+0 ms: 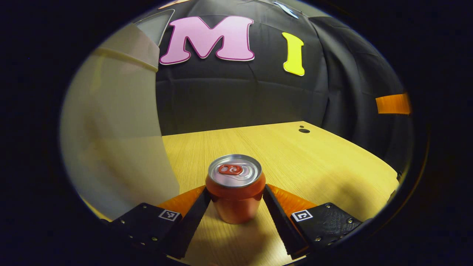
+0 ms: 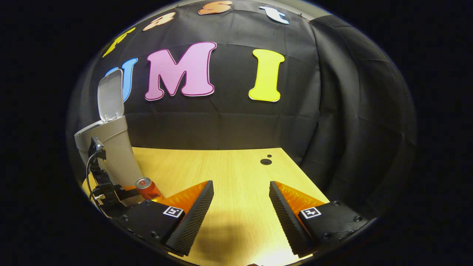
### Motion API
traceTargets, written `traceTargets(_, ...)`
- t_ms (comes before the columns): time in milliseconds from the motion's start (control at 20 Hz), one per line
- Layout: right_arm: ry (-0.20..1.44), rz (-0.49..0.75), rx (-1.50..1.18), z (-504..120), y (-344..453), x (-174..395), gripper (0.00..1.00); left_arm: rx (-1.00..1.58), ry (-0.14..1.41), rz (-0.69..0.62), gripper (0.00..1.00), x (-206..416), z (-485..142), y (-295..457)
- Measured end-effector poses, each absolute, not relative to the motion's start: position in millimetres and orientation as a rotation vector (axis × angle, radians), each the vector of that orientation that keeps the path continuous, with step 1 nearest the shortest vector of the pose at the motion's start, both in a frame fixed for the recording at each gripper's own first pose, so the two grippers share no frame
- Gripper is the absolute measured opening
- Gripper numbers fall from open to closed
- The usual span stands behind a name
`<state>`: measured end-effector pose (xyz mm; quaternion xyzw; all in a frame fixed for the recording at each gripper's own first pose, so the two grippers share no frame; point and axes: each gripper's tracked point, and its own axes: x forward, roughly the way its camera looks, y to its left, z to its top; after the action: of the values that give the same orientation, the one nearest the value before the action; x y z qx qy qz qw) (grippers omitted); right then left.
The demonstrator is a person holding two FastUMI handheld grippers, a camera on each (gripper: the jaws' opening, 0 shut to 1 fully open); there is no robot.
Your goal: Press the lid of the desktop garbage bin to open it, pick up the crumpled paper on the desktop and throw it into the bin, then pick up the pop can on the desktop and drop it into the bin, and finally close the garbage bin lid.
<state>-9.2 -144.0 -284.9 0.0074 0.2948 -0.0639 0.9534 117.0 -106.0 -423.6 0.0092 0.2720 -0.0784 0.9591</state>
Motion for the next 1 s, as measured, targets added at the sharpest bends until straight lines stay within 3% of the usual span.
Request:
traceTargets(200, 0.621, -0.118, 0.014, -287.7, -143.8, -11.7, 0.98, 0.021, 0.552, -0.154, 0.94, 116.6, -426.1, -103.0)
traceTargets(350, 0.635, -0.111, 0.015, -290.2, -143.3, -13.7, 0.98, 0.023, 0.553, -0.155, 0.87, 114.4, -425.0, -103.0)
traceTargets(500, 0.634, -0.112, 0.019, -288.9, -142.4, -13.3, 0.98, 0.040, 0.555, -0.165, 0.86, 114.1, -421.6, -106.1)
traceTargets(1000, 0.561, -0.095, 0.052, -242.1, -130.9, -7.3, 0.98, 0.099, 0.452, -0.220, 0.86, 121.6, -314.0, -121.3)
